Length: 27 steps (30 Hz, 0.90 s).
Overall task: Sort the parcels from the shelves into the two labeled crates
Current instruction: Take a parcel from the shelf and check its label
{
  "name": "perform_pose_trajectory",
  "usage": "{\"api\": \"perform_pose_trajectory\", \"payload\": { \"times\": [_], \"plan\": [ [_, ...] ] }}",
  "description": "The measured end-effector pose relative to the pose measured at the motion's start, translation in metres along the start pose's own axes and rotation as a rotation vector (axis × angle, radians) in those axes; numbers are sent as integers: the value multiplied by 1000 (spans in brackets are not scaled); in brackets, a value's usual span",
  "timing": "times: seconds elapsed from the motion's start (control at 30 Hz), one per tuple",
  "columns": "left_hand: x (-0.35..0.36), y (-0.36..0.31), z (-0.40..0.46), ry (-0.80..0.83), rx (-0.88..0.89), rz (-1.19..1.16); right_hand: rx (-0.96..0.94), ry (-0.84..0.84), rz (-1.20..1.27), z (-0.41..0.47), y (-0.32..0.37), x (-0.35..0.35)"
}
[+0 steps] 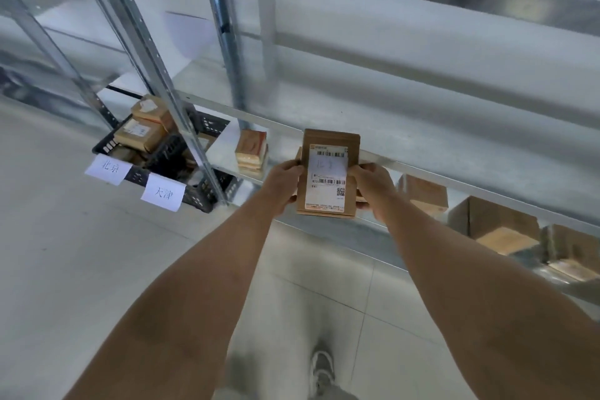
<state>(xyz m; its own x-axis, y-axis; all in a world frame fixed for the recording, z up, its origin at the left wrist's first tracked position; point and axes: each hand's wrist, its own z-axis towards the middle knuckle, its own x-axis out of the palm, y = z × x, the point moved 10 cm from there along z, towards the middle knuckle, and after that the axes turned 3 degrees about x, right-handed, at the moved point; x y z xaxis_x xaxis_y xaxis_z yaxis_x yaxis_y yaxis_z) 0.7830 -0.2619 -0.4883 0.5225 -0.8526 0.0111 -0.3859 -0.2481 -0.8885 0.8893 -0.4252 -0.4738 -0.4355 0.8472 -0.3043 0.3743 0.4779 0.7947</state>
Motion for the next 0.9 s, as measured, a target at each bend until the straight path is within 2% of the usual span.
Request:
{"api": "perform_pose_trajectory", "payload": {
  "times": [0.43,0.6,0.9],
  "plan": [
    [-293,10,22,-8,-18,7,37,73,-30,-28,46,293],
    [-402,8,36,-66,-38,27,45,117,-39,-38,76,399],
    [-539,-20,124,-72,-54,42,38,156,-45,23,143,547]
  ]
}}
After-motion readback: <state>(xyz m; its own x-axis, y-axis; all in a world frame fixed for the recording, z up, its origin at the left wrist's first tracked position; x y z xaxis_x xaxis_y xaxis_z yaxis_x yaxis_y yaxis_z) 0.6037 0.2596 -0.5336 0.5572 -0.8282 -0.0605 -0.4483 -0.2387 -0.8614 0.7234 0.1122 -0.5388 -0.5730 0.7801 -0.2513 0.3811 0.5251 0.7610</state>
